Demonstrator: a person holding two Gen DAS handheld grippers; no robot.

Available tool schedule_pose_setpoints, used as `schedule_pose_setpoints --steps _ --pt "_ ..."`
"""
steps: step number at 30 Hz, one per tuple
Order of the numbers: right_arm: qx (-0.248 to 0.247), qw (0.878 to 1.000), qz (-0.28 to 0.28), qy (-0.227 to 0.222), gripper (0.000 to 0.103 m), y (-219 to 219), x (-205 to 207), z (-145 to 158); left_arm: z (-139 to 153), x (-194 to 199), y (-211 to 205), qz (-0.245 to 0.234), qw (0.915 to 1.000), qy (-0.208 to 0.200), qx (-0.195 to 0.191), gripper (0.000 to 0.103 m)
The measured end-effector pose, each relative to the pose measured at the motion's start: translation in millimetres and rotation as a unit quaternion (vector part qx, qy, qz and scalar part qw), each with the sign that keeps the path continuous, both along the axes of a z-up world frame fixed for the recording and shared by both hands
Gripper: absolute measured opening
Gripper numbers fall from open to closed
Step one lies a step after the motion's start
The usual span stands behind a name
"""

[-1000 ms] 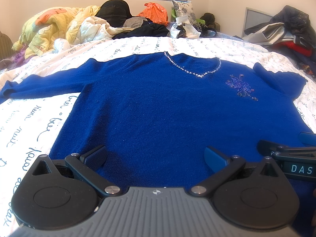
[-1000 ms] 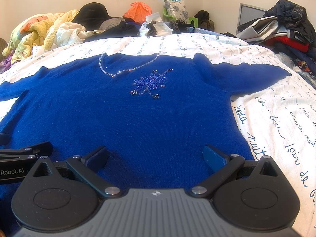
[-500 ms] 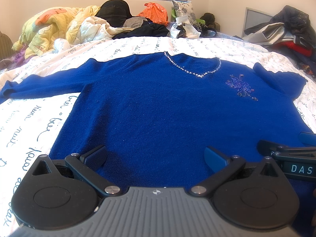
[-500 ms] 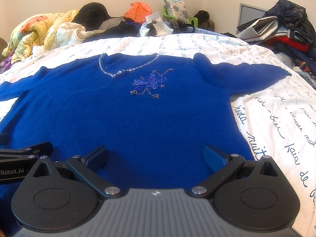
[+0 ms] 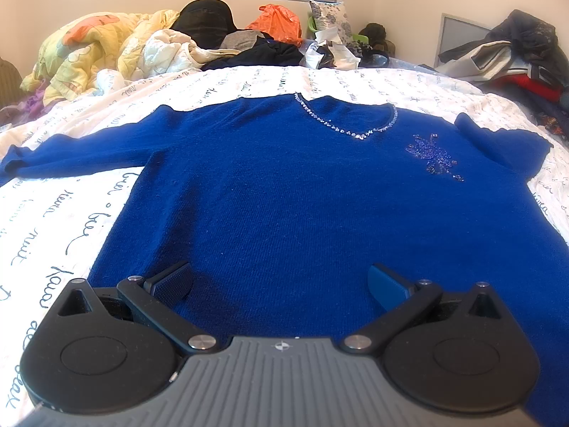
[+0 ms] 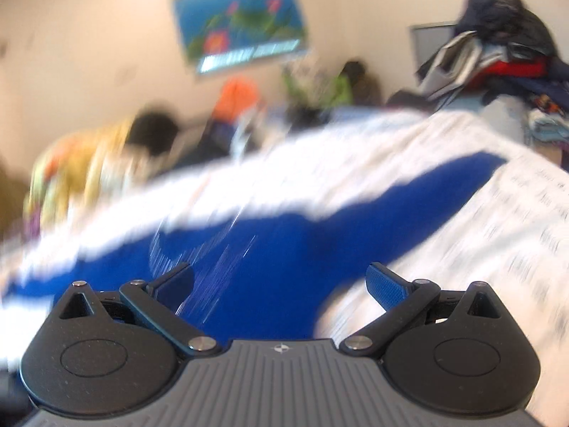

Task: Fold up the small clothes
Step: 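Grasp a sweater sleeve with the right tool and lift it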

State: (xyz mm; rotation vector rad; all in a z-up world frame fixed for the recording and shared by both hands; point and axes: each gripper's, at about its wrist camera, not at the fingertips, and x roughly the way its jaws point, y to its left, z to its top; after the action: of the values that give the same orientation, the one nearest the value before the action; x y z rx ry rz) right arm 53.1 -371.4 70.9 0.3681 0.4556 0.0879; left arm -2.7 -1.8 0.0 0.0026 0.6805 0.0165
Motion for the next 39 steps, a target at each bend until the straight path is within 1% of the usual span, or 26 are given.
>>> schedule_pose_setpoints --steps 2,4,6,7,9,11,12,15,17,18,19,20,22,24,25,26,28,30,31,32,33,35,36,37,38,39 --pt "0.059 0.996 -0.057 0.021 0.103 -62.2 38.3 -3.2 -0.1 0.2 -0.6 0.000 1.0000 0.000 0.000 0.103" --pt "0.103 0.987 -0.111 0.048 0.103 -118.3 77.1 -11.4 -0.3 0.3 -0.7 -0.001 1.0000 0.000 0.000 0.103" --pt "0.128 0.977 -0.155 0.070 0.101 -159.3 109.0 -21.0 -0.2 0.3 -0.7 0.000 1.0000 0.000 0.000 0.103" --pt "0.133 0.973 -0.172 0.080 0.097 -173.8 123.6 -25.7 -0.2 0.3 -0.8 0.000 1.0000 0.000 0.000 0.103" --pt "0.142 0.967 -0.190 0.096 0.092 -191.5 148.2 -36.6 -0.3 0.4 -1.8 -0.001 1.0000 0.000 0.000 0.103" --pt "0.160 0.961 -0.190 0.120 0.089 -199.7 173.5 -51.0 -0.3 0.5 -2.0 -0.001 1.0000 0.000 0.000 0.103" --pt "0.160 0.960 -0.191 0.128 0.087 -198.4 181.3 -57.2 -0.3 0.5 -2.1 -0.001 1.0000 0.000 0.000 0.103" --pt "0.143 0.966 -0.187 0.112 0.086 -193.3 193.6 -64.8 -0.3 0.5 -2.3 -0.001 1.0000 0.000 0.000 0.103" --pt "0.138 0.967 -0.185 0.105 0.073 -193.1 194.5 -64.4 -0.3 0.4 -2.1 0.000 1.0000 0.000 0.000 0.103" --pt "0.127 0.967 -0.190 0.109 0.047 -194.7 197.0 -65.3 -0.3 0.4 -2.1 0.000 1.0000 0.000 0.000 0.103" --pt "0.112 0.967 -0.201 0.112 0.028 -200.2 199.5 -66.6 -0.3 0.4 -2.1 0.000 1.0000 0.000 0.000 0.103" --pt "0.110 0.966 -0.206 0.112 0.024 -202.1 200.3 -68.0 -0.3 0.3 -1.9 0.000 1.0000 0.000 0.000 0.103" --pt "0.119 0.962 -0.217 0.115 0.005 -215.1 198.4 -71.4 -0.5 0.4 -2.5 -0.001 1.0000 0.000 -0.001 0.103" --pt "0.121 0.961 -0.224 0.111 0.004 -214.2 193.8 -69.0 -0.5 0.7 -3.5 -0.001 1.0000 0.000 -0.002 0.103" --pt "0.123 0.962 -0.225 0.095 0.004 -209.1 188.8 -64.2 -0.4 1.0 -3.9 -0.001 1.0000 0.000 -0.003 0.103" --pt "0.130 0.964 -0.217 0.075 0.004 -201.0 182.6 -57.1 -0.3 1.3 -4.2 -0.002 1.0000 0.000 -0.003 0.103" --pt "0.125 0.976 -0.174 0.042 0.004 -169.3 176.0 -36.5 -0.4 1.7 -4.8 -0.002 1.0000 0.000 -0.003 0.103" --pt "0.102 0.990 -0.096 0.007 0.004 -114.5 168.1 -10.9 -0.3 1.5 -4.6 -0.001 1.0000 0.000 -0.004 0.103" --pt "0.095 0.994 -0.045 -0.008 0.004 -79.8 162.2 0.5 -0.3 1.9 -4.6 -0.001 1.0000 0.001 -0.003 0.103" --pt "0.095 0.995 0.005 -0.022 0.004 -44.7 150.9 10.8 -0.2 1.9 -4.6 -0.001 1.0000 0.001 -0.004 0.103" --pt "0.100 0.993 0.055 -0.031 0.004 -8.9 138.4 17.3 -0.2 2.0 -4.6 -0.001 1.0000 0.001 -0.004 0.103" --pt "0.096 0.984 0.152 -0.019 0.007 64.2 116.0 17.3 -0.1 2.5 -4.0 -0.003 1.0000 0.001 -0.005 0.103" --pt "0.091 0.976 0.197 -0.004 0.023 95.3 107.4 12.0 0.5 2.4 -3.8 -0.005 1.0000 0.002 -0.004 0.103" --pt "0.088 0.969 0.229 0.012 0.052 119.3 98.8 5.1 2.4 1.7 -2.4 -0.011 0.9999 0.005 -0.005 0.103" --pt "0.081 0.968 0.239 0.020 0.066 133.6 90.0 -0.6 5.9 1.1 -0.9 -0.017 0.9998 0.007 -0.007 0.103" --pt "0.077 0.971 0.224 0.017 0.078 138.1 78.8 -4.8 12.8 -0.7 2.5 -0.024 0.9996 0.003 -0.012 0.103"
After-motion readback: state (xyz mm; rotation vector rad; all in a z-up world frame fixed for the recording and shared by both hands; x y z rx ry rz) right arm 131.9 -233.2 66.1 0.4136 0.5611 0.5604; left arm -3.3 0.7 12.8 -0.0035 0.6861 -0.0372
